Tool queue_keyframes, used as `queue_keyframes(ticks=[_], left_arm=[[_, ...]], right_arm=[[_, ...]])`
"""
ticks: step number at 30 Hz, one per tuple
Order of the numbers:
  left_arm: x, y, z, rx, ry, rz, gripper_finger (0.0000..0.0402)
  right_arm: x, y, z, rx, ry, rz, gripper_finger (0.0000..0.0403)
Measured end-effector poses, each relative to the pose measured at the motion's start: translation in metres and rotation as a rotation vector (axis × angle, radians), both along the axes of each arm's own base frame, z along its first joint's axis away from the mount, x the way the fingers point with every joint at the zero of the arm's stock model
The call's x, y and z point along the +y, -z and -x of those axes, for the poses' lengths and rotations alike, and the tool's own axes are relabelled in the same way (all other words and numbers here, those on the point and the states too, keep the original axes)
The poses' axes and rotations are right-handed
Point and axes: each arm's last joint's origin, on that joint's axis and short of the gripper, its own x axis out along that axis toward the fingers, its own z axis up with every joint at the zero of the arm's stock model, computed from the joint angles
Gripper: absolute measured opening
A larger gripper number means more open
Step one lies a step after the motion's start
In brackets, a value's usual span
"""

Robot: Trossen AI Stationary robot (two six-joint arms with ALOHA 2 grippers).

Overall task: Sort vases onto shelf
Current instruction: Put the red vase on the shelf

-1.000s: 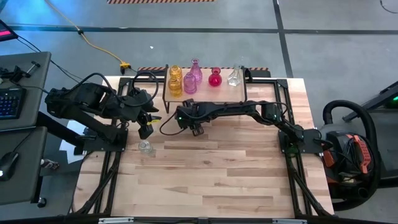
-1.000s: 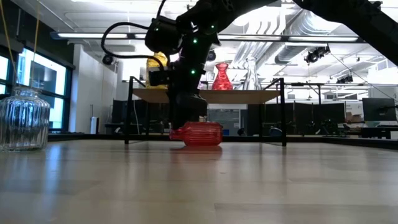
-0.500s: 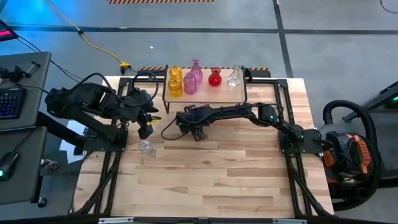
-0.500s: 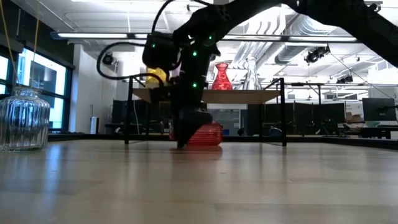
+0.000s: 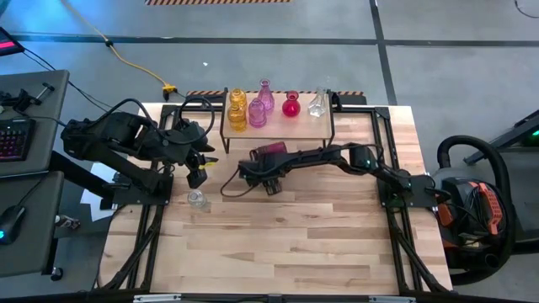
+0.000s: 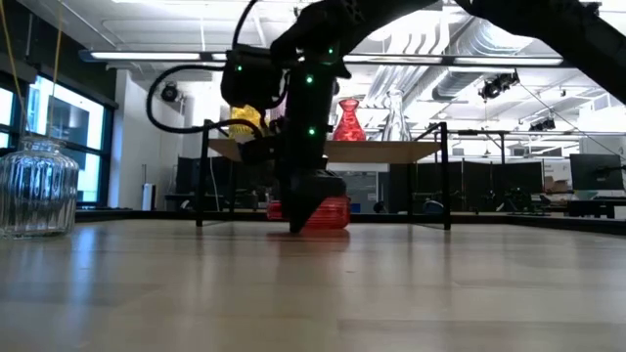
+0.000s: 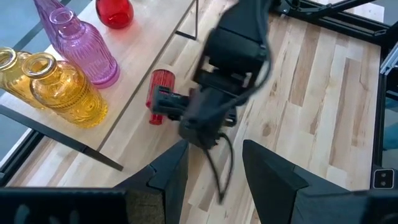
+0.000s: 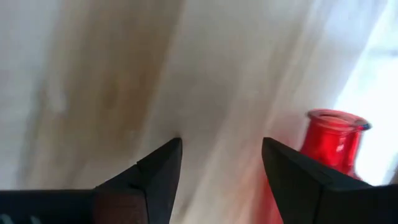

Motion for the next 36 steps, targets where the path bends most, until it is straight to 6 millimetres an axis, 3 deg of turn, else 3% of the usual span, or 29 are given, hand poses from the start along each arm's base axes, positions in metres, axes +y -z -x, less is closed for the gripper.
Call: queue_keyframes(ticks=[10,15,20,23,27,36], left_arm=[[-0.001,0.015,-0.009,0.151,-0.035,-0.061,0.0145],[-0.005,0.024,-0.022,0.205,-0.025,-0.088,0.0145],[-0.006,0.028,-0.027,0.225,-0.029,-0.1,0.0145],[-0.005,0.038,-0.028,0.245,-0.045,-0.108,0.0145],[-0.005,0.064,-0.025,0.307,-0.068,-0.119,0.0145],[-0.002,0.121,-0.026,0.192,-0.067,-0.12,0.0145]], right_arm=[[0.037,0.001,0.02,0.117,0.183,0.003,0.0213],[0.043,0.0,0.034,0.221,0.301,-0.018,0.0213],[0.045,-0.003,0.051,0.381,0.438,-0.099,0.0213],[0.044,-0.011,0.055,0.393,0.498,-0.108,0.0213],[0.044,-0.034,0.061,0.335,0.582,-0.115,0.0213],[0.042,-0.125,0.089,0.042,0.782,-0.202,0.0213]])
